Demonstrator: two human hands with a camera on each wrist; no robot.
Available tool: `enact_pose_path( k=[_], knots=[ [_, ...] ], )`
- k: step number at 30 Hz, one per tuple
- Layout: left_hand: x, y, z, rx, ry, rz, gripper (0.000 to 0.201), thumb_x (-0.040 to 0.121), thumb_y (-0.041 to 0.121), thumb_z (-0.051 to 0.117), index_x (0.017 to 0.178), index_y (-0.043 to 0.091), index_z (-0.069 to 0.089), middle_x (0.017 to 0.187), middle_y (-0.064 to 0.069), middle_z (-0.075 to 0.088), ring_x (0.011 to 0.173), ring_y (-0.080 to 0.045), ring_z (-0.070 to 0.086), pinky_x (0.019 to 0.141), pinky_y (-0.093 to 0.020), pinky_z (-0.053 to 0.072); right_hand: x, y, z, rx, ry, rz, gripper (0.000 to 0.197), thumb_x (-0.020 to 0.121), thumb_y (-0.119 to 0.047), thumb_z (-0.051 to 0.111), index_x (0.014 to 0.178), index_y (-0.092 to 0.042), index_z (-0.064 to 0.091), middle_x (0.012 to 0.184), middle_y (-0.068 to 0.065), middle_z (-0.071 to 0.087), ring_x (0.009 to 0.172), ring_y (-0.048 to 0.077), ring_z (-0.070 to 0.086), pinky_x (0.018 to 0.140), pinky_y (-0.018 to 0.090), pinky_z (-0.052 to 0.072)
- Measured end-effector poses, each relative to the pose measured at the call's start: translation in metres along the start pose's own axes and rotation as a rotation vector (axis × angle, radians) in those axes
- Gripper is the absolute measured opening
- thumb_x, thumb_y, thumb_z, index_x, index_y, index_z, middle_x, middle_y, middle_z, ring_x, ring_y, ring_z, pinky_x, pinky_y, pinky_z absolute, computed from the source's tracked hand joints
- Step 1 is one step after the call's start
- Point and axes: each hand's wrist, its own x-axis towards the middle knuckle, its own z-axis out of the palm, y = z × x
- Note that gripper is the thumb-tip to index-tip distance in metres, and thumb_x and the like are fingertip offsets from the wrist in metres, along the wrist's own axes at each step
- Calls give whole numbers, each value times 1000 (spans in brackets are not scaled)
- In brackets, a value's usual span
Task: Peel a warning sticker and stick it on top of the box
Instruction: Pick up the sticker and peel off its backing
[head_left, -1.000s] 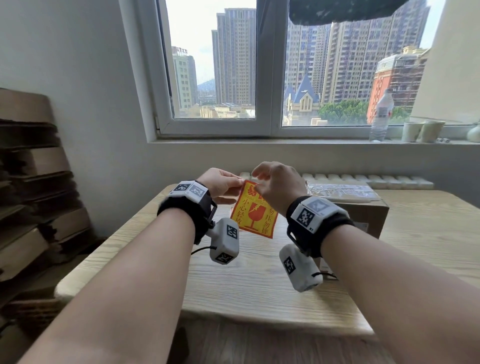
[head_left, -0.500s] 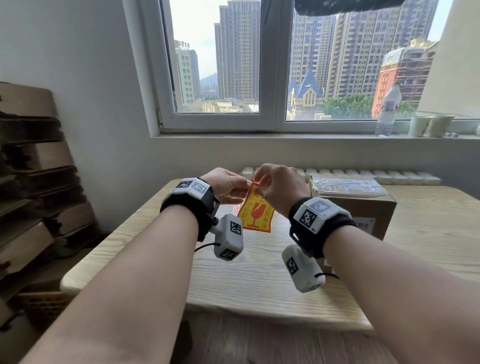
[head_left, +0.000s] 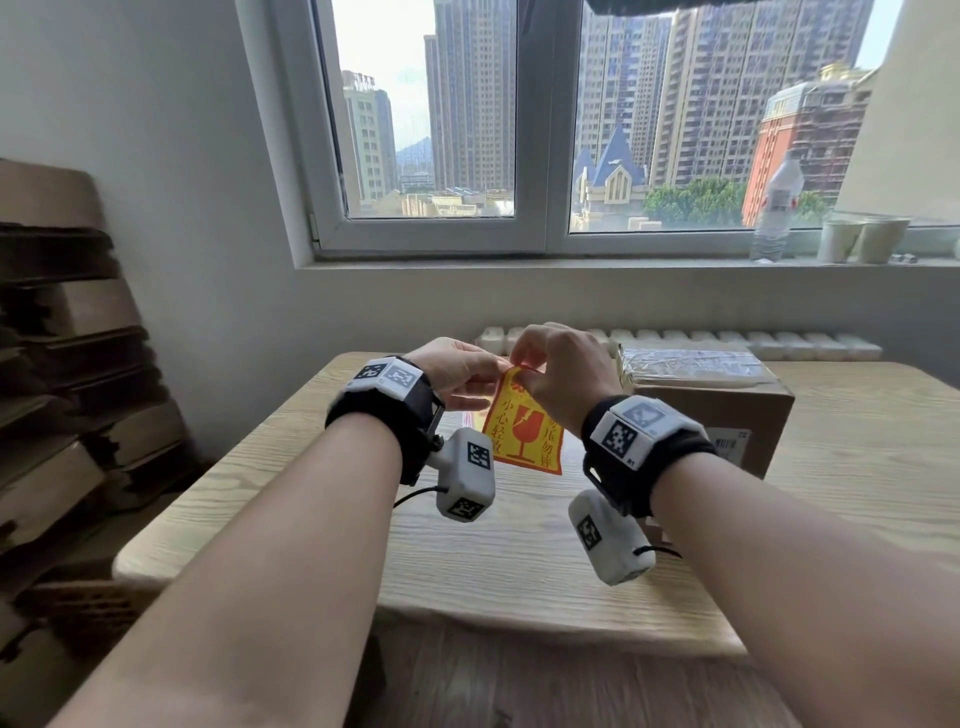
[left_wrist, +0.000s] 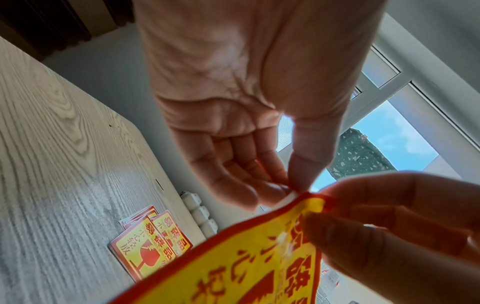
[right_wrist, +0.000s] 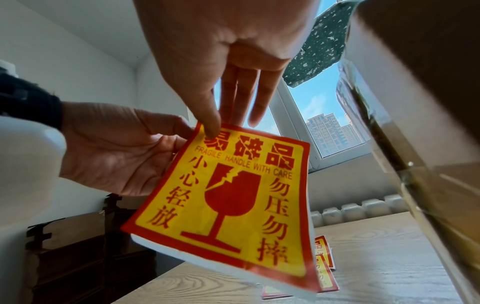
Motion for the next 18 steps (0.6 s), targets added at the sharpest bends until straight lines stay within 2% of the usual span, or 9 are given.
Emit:
enact_pose_path(
  k=[2,4,6,8,10,12,15,18],
  knots=[
    [1,-1,0,-48,11,-2,13,88,2,61,82,13,59,77,-3,62,61,-10,64,56,-22,56,0,1,0,6,-4,4,6,83,-17,69,87,-20,72,97,-3,69,92,17,64,75,24,44],
    [2,-2,-2,-79,15,1,18,90,-4,56,86,13,57,80,-6,61,67,-15,63,62,-24,57,1,1,1,15,-15,12,6,83,-16,67,86,-19,72,99,-2,69,94,17,64,78,27,46],
    [1,-3,-3,-81,0,10,22,90,-9,52,88,10,63,81,-8,62,71,-18,62,60,-21,59,2,2,2,32,-14,21,7,84,-14,65,86,-18,71,100,-1,70,95,19,64,79,27,45],
    [0,-4,-4,-65,-12,8,26,90,-13,48,98,2,67,84,-12,65,73,-19,63,59,-20,59,4,2,3,41,-23,36,9,84,-12,63,88,-18,69,99,0,72,94,20,66,76,24,44],
    [0,-5,-4,-23,-7,9,32,86,-19,46,105,-3,66,83,-14,65,74,-20,63,62,-20,59,6,3,5,35,-41,50,12,85,-10,61,90,-18,67,94,-1,72,90,20,67,73,24,45],
    [2,-7,-5,58,27,20,39,80,-22,51,110,-3,67,80,-11,65,73,-18,63,67,-20,59,7,4,7,37,-51,56,13,85,-8,61,91,-19,65,86,-5,67,86,20,67,72,27,49],
    [8,-14,-8,152,114,35,30,79,-9,65,108,0,71,87,-8,69,76,-14,64,75,-23,56,8,5,10,42,-62,68,15,86,-5,61,94,-17,62,85,-5,63,78,18,61,69,28,48],
    [14,-23,-12,262,190,26,22,79,6,74,101,3,73,85,-5,68,80,-13,63,78,-29,56,10,8,12,38,-83,90,18,86,-5,60,98,-17,61,89,-3,63,79,17,56,70,28,46]
  ],
)
